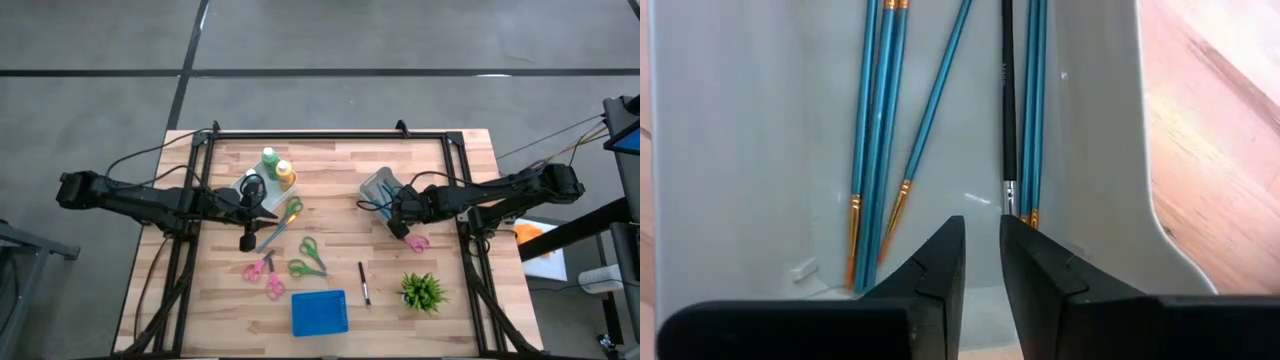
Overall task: Pick & Place Paint Supplies
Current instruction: Put the blue paintbrush into the gray bin
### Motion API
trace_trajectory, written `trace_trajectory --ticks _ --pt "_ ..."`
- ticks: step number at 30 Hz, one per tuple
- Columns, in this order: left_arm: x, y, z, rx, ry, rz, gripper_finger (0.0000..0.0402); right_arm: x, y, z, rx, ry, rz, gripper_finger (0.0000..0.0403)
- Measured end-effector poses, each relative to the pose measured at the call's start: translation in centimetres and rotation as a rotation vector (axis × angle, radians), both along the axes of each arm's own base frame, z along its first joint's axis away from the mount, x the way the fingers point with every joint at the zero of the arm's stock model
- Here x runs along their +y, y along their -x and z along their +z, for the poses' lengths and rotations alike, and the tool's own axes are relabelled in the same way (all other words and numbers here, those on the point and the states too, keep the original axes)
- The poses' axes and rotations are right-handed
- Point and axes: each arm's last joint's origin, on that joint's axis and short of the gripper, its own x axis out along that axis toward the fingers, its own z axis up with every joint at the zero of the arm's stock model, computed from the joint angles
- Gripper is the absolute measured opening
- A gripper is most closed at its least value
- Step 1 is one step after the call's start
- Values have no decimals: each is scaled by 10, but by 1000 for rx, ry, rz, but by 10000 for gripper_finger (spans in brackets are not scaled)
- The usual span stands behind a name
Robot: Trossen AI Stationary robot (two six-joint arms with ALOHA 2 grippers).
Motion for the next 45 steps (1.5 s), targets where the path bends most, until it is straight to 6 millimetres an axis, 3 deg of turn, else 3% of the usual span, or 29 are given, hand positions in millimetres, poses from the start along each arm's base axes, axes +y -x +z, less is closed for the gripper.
trace_trajectory --ticks 4,10,15,21,28,39,45 --pt "0 0 0 0 0 0 82 0 -1 6 -18 4 21 63" --pt "0 0 0 0 0 0 82 0 -5 31 -90 31 128 63" --pt "0 0 0 0 0 0 82 0 -11 53 -142 107 343 63" --pt "0 0 0 0 0 0 82 1 -29 65 -263 291 632 63" --pt "0 0 0 0 0 0 82 5 -61 61 -398 407 880 63" --pt "0 0 0 0 0 0 82 -6 -93 47 -524 440 938 64" --pt "0 0 0 0 0 0 82 -20 -98 40 -528 418 990 64"
